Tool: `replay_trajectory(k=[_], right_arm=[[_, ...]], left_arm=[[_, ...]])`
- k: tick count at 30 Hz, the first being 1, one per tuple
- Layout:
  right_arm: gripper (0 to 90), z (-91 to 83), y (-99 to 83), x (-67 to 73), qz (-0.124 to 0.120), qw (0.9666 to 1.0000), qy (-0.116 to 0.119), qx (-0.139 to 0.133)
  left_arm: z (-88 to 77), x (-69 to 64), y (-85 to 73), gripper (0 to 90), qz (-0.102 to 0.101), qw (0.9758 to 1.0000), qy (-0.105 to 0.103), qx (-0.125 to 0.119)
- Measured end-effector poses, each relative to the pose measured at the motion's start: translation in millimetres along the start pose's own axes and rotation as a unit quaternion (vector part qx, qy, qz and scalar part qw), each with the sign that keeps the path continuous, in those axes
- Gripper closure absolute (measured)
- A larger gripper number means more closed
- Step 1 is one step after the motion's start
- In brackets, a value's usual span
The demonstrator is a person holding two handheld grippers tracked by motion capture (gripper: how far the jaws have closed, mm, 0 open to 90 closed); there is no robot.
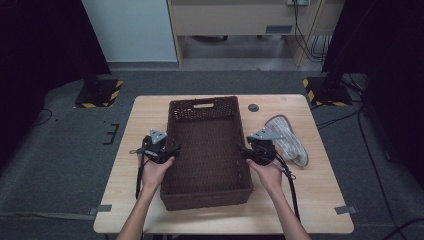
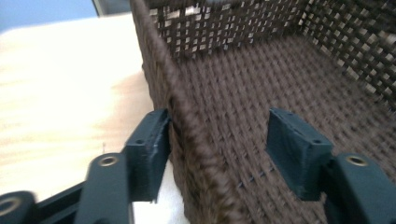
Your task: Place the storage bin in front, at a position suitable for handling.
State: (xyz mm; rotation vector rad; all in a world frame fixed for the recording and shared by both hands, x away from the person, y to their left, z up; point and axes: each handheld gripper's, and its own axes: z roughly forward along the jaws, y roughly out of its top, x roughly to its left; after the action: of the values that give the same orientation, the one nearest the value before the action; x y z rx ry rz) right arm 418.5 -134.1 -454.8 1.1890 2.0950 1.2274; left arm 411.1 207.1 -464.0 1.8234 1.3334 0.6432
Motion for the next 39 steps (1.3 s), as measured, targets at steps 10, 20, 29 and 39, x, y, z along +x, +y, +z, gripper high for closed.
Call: replay_trajectory(k=[10,20,29,39], right_arm=[[62.7,-3.4,-4.4,6.9,-0.009,0.9998,0.003,0.017],[60.1,-18.6,-11.7,8.4,-0.008,0.9997,-0.002,0.025],[39.9,-42.3,-2.0,-23.4,0.029,0.9983,-0.014,-0.048],[31.2,-57.4,-24.2,-94.3,0.029,0.9935,-0.11,0.004]], left_arm=[[-1.7,-1.7,-3.9,54.6,-0.026,0.9996,-0.005,-0.005],[-3.4,-8.8,-4.1,58.4,-0.018,0.9998,-0.009,0.001],[-3.9,-9.9,-4.3,59.7,-0.01,0.9999,-0.001,0.001],[-5.6,-11.8,-4.7,62.3,-0.013,0.9999,0.006,0.004]])
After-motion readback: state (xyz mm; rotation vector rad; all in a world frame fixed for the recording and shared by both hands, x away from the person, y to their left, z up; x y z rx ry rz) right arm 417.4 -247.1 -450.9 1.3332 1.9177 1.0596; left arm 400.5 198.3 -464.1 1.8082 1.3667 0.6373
